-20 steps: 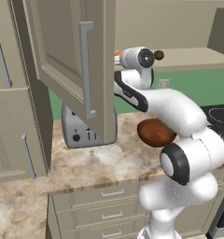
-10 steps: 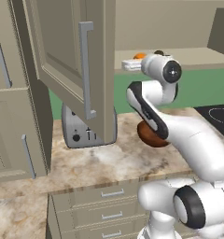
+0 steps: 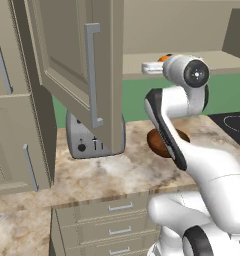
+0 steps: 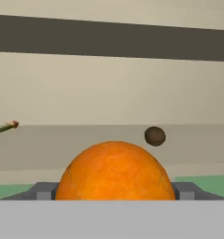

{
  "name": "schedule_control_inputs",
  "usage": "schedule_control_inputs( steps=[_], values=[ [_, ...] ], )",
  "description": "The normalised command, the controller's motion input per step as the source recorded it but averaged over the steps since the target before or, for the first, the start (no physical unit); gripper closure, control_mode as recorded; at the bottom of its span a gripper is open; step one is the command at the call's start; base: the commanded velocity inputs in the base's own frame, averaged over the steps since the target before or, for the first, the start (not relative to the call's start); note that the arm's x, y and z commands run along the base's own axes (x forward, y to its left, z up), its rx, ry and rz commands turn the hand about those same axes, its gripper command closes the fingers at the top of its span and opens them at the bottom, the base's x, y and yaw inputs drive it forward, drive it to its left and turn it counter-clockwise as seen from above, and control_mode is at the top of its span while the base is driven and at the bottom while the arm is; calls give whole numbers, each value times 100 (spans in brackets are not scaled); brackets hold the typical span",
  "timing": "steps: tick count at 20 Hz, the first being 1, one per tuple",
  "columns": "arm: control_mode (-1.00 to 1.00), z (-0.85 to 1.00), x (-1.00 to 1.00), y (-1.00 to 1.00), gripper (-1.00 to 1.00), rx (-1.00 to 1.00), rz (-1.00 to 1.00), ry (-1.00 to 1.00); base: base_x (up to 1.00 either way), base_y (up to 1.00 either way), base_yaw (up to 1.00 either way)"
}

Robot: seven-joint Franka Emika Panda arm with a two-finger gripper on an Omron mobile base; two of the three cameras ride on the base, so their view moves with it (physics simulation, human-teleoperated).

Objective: Open the cabinet. Pick the orange and kiwi from the cabinet and place them into the bowl. Then close the cabinet.

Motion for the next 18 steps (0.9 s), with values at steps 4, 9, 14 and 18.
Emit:
schedule_control_inputs(
  steps=[4, 9, 14, 18],
  values=[
    [-100, -20, -63, -16, 100, 0, 0, 1, 0, 0, 0],
    [-100, -47, -64, -35, 100, 0, 0, 12, 0, 0, 0],
    [-100, -44, -7, -29, 100, 2, 0, 23, 0, 0, 0],
    [-100, -36, 2, -14, 100, 5, 0, 42, 0, 0, 0]
  ],
)
